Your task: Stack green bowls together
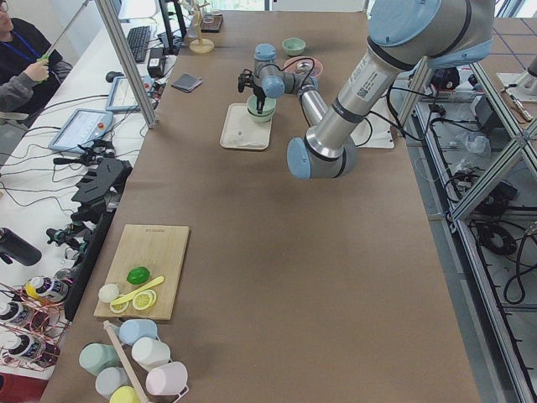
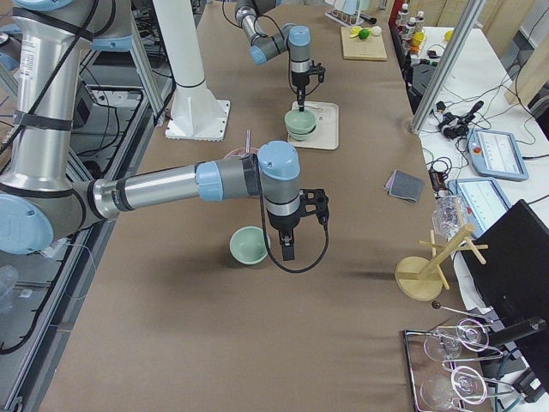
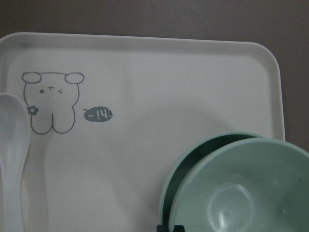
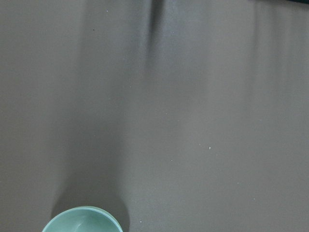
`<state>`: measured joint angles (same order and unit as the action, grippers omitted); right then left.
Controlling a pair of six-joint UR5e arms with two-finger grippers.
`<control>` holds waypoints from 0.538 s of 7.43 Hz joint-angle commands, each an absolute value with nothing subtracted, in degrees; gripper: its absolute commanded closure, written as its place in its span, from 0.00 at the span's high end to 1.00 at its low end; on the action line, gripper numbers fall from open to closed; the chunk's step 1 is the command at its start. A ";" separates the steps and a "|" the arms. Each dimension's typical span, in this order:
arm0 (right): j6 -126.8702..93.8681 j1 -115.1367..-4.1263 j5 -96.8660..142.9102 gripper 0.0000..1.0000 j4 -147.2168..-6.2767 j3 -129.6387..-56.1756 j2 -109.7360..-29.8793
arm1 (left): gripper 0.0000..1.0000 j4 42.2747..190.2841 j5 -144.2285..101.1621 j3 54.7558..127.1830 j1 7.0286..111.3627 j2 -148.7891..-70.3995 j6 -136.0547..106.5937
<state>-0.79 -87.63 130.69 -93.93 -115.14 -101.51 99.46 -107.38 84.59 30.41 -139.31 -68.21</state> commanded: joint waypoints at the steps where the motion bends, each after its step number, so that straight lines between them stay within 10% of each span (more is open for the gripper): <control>1: -0.79 -87.63 130.69 1.00 -93.96 -115.14 -101.51 | 0.00 99.49 -106.96 83.85 30.32 -139.66 -68.29; 4: -0.79 -87.54 130.69 1.00 -93.96 -115.14 -101.51 | 0.00 102.55 -106.09 81.22 29.71 -139.66 -68.38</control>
<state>-0.79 -87.59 130.69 -93.95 -115.14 -101.52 100.62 -106.74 82.62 30.04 -139.65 -68.37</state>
